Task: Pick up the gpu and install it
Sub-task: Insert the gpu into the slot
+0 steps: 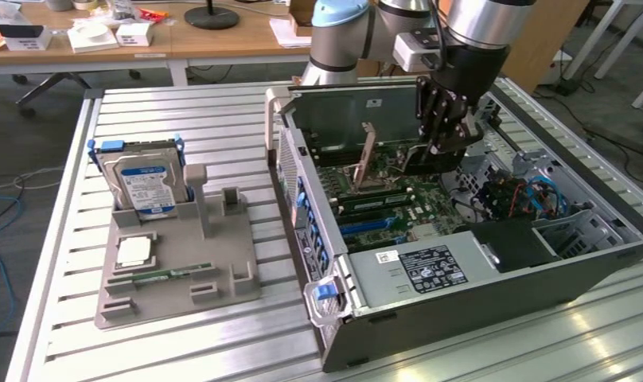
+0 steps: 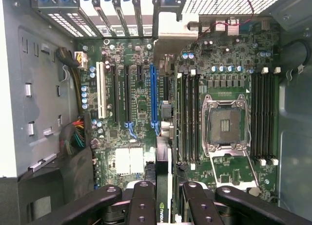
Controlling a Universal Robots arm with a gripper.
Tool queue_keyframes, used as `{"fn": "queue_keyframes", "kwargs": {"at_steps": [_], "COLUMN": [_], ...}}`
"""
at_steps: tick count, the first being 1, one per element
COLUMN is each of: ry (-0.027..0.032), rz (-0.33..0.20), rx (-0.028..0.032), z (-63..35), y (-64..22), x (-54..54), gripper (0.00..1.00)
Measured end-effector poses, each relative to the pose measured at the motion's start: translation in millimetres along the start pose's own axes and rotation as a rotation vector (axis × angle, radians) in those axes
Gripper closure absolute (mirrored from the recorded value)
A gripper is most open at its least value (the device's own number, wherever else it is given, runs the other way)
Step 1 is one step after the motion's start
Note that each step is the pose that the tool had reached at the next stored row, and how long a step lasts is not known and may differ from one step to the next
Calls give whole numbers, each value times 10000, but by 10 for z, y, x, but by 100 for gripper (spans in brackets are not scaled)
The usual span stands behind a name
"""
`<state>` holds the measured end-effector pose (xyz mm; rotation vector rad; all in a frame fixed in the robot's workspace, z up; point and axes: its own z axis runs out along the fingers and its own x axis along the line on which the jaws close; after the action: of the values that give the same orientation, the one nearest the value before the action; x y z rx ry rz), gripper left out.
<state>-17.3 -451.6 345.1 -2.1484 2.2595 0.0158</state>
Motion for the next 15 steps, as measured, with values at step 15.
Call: {"fn": "queue_keyframes", "kwargs": {"at_steps": [15], "ry": [-1], "rz": [0], "rx": [1], "z": [44], "y": [0], "x": [1], "gripper": [74]}}
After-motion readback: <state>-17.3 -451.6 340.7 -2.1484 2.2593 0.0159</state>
